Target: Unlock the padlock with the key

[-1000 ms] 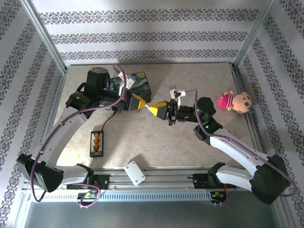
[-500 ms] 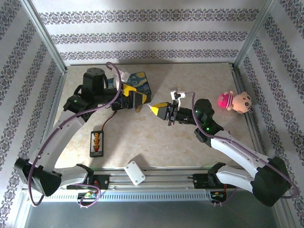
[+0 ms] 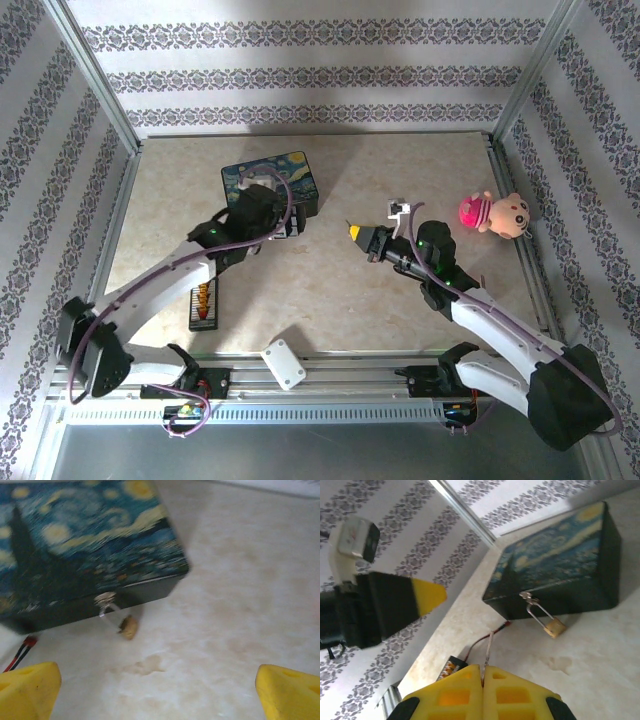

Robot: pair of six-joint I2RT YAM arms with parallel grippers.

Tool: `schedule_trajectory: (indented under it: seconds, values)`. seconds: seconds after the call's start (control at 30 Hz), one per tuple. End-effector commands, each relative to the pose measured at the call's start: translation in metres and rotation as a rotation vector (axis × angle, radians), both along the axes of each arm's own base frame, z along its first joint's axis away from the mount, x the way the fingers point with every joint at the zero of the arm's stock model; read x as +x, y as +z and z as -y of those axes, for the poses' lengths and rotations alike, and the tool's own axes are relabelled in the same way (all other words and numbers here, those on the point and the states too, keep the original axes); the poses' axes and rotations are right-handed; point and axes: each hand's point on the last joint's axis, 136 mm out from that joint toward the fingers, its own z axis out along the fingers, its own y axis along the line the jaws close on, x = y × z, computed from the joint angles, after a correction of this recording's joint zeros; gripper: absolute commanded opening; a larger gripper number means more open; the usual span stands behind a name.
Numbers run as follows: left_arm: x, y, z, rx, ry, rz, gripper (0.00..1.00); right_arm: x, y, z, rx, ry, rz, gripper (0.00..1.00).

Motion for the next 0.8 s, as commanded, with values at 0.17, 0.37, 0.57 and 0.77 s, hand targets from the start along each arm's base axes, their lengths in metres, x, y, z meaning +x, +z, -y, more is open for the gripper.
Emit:
schedule_trajectory:
  seconds: [0.17,0.37,0.57,0.77]
  values:
    - [0.04,-0.067,-0.007,0.094,0.266,-0.033,1.0,0.007,-0.028,0.021,-0.053,-0.111,-0.082,0.0]
    - [0.065,-0.1,0.003,0.154,0.306,-0.052,0.99,0.01,-0.044,0.032,-0.095,-0.169,-0.132,0.0]
    - [0.088,-0.12,0.01,0.223,0.33,-0.035,0.93,0.01,-0.055,0.04,-0.131,-0.204,-0.156,0.0]
    - [0.102,-0.135,0.005,0.343,0.356,-0.035,0.91,0.011,-0.061,0.052,-0.146,-0.259,-0.159,0.0]
